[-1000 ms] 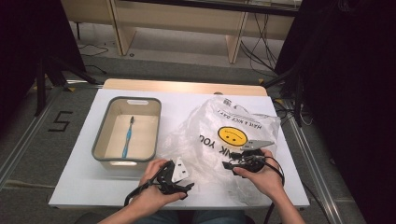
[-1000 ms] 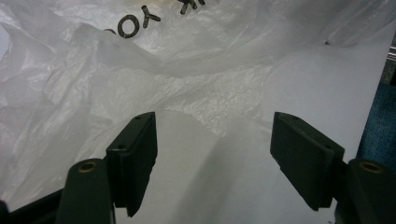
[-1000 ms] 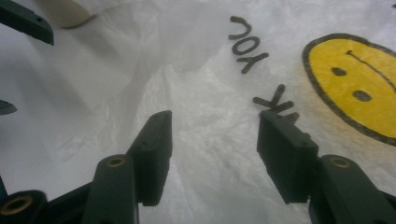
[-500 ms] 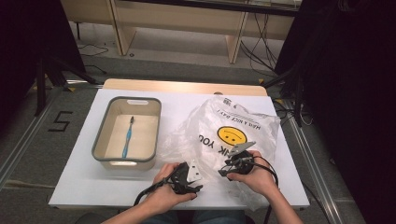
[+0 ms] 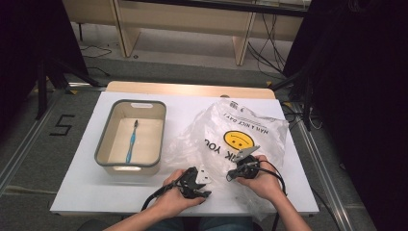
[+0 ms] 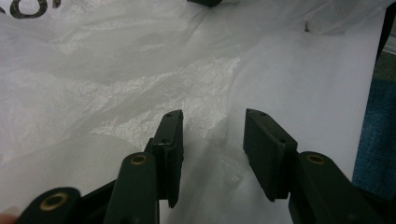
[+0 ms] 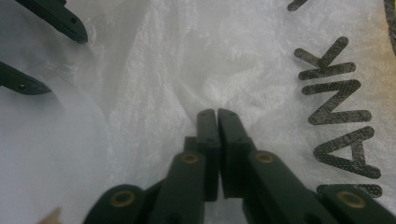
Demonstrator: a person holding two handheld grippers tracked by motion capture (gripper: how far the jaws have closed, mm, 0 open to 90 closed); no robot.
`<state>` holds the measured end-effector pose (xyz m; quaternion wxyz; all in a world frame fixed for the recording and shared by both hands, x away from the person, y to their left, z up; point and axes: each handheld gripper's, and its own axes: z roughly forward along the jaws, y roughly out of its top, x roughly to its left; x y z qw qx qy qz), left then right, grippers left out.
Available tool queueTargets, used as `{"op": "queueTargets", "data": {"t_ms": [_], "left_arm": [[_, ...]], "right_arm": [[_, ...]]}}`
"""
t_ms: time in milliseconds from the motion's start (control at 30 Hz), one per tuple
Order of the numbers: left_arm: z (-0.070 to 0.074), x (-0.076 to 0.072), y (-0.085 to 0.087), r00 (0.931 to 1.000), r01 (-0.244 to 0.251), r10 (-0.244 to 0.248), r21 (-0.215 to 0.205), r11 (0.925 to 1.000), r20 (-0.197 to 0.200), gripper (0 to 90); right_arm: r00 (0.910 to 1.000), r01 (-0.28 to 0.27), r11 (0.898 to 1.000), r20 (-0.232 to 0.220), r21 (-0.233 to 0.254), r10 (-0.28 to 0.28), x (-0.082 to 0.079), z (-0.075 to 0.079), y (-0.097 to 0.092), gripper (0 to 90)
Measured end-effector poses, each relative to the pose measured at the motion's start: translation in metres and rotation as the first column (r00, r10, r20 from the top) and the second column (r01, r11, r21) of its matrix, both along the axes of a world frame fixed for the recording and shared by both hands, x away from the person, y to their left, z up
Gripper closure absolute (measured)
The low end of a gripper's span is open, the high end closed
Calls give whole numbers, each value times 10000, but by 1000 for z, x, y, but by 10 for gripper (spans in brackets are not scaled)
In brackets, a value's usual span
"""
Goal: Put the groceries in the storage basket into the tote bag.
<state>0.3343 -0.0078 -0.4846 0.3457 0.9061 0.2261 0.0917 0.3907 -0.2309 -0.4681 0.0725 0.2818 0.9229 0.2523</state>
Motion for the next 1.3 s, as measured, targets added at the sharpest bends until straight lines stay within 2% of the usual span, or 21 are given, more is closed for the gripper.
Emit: {"op": "queueTargets", "data": {"t_ms": [100, 200, 233, 267, 433, 567, 600, 633, 667, 867, 900, 933, 1033, 1067, 1100, 1133, 1167, 1200, 1233, 1267, 1300], "left_arm": [[0, 0, 0, 10000, -24, 24, 7, 10000, -28, 575], [0, 0, 0, 10000, -33, 33, 10, 10000, -28, 575], [0, 0, 0, 10000, -27, 27, 4, 10000, -25, 575], [0, 0, 0, 10000, -30, 30, -7, 10000, -27, 575], [0, 0, 0, 10000, 10, -10, 42, 10000, 27, 576], [1, -2, -1, 9998, 105, -107, 140, 9998, 191, 577], [1, -2, -1, 9996, 109, -112, 143, 9998, 243, 576], [1, -2, -1, 9996, 109, -112, 143, 9998, 243, 576], [1, -1, -1, 9998, 112, -115, 147, 9998, 188, 572], [1, -2, -1, 9998, 64, -66, 115, 9999, 183, 566], [1, -2, -1, 9998, 64, -66, 115, 9999, 183, 565], [3, -2, 0, 9996, 149, -154, 204, 9997, 257, 559], [9, -4, 1, 9992, 128, -127, -39, 9999, 380, 538], [20, -6, 3, 9980, 97, -76, -332, 9994, 632, 528], [20, -6, 3, 9980, 97, -76, -332, 9994, 632, 522], [34, -7, 7, 9955, 38, 27, -689, 9976, 942, 517], [34, -7, 7, 9955, 38, 27, -689, 9976, 942, 513], [49, -6, 9, 9893, -11, 156, -997, 9950, 1448, 509], [49, -6, 9, 9893, -11, 156, -997, 9950, 1448, 504], [64, -4, 11, 9801, -115, 361, -1260, 9920, 1950, 498], [64, -4, 11, 9801, -115, 361, -1260, 9920, 1950, 493]], "right_arm": [[9999, 130, 9994, 106, 334, -134, -1, 6, -1, 900], [9969, 421, 9956, 632, 833, -474, -3, 17, -4, 900], [9969, 421, 9956, 632, 833, -474, -3, 17, -4, 900], [9916, 559, 9910, 1089, 1220, -694, -4, 27, -6, 900], [9742, 874, 9780, 1887, 1892, -1235, -8, 44, -11, 900], [9529, 1123, 9657, 2500, 2342, -1715, -10, 55, -16, 900], [9451, 1179, 9623, 2698, 2450, -1845, -10, 58, -17, 900], [9451, 1179, 9623, 2698, 2450, -1845, -10, 58, -17, 900], [9324, 1274, 9548, 2960, 2684, -2076, -11, 63, -19, 900], [8902, 1418, 9327, 3694, 3316, -2666, -15, 74, -23, 900], [8902, 1418, 9327, 3694, 3316, -2666, -15, 74, -23, 900], [8795, 1462, 9265, 3831, 3467, -2822, -16, 76, -23, 900], [8781, 1472, 9256, 3847, 3487, -2845, -16, 76, -24, 900], [8809, 1477, 9262, 3796, 3468, -2826, -16, 76, -24, 900], [8810, 1481, 9263, 3794, 3464, -2827, -16, 75, -25, 900], [8814, 1478, 9268, 3792, 3452, -2818, -16, 75, -25, 900], [8834, 1473, 9268, 3755, 3455, -2805, -16, 75, -25, 900], [8842, 1472, 9273, 3743, 3441, -2793, -16, 75, -25, 900], [8842, 1472, 9273, 3743, 3441, -2793, -16, 75, -25, 900], [8871, 1463, 9283, 3699, 3418, -2761, -16, 75, -25, 900], [8871, 1463, 9283, 3699, 3418, -2761, -16, 75, -25, 900]]}}
